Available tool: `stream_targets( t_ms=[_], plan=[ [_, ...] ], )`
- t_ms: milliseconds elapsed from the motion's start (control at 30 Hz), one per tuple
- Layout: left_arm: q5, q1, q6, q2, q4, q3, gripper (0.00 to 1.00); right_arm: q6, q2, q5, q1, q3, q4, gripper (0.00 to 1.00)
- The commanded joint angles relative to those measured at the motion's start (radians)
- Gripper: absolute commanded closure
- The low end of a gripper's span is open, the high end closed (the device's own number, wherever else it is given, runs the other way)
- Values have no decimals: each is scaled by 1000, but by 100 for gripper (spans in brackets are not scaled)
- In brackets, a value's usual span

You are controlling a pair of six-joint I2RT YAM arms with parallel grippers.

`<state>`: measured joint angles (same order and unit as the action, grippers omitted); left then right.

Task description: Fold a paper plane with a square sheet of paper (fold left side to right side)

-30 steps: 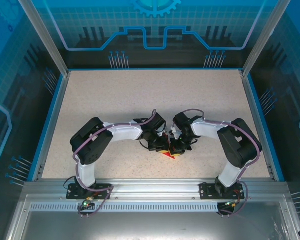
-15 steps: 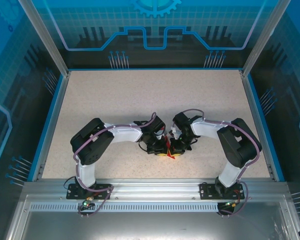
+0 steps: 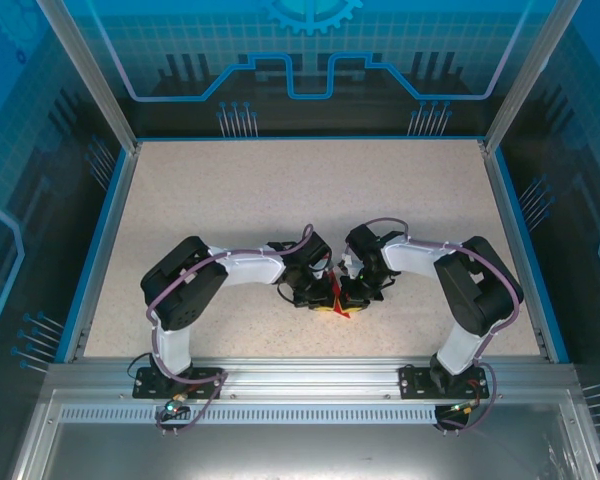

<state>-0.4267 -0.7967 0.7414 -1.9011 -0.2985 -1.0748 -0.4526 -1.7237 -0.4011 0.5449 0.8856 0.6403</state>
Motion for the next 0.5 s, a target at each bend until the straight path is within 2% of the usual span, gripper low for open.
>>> stream_targets(
  t_ms=[0,467],
  plan=[
    [121,50,-47,-7,-91,5,96,-3,-59,154,15,-41,47,100],
    [172,214,-174,127,-176,168,96,4,-57,169,12,-39,59,100]
  ],
)
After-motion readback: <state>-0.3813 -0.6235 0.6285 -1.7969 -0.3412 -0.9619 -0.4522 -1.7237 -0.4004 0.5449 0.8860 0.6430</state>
